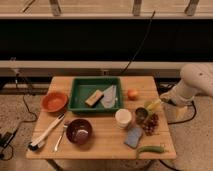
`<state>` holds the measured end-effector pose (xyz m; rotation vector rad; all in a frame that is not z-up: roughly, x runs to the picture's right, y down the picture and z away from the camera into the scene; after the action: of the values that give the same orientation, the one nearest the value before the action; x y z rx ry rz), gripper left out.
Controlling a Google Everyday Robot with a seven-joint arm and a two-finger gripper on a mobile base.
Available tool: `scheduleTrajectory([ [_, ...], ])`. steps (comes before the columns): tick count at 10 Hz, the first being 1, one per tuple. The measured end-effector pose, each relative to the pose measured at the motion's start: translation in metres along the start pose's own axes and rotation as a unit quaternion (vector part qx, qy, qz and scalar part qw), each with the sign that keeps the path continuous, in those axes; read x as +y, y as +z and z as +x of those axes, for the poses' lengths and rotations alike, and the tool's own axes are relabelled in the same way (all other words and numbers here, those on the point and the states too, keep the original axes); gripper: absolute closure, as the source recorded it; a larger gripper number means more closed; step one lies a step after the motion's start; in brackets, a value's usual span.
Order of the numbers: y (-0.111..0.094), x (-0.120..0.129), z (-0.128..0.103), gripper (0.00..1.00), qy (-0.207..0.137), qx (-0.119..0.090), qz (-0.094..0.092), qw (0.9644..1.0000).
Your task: Place sponge in metal cup
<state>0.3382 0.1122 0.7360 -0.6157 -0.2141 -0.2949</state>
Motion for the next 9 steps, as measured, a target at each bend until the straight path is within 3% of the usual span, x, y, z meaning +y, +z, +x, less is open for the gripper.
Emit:
scheduleTrajectory([
  [2,0.004,0.01,0.004,0.22,-0.003,-0.04,0.042,0.9983],
  [4,0.008,0.031,-0.005,0.22,-0.011,-0.076,0.057,0.9954],
  [6,0.012,0.065,-0.015,0.22,-0.017,-0.1,0.058,0.9931],
  [9,0.023,0.108,-0.057,0.22,-0.053,-0.137,0.048,0.9879],
])
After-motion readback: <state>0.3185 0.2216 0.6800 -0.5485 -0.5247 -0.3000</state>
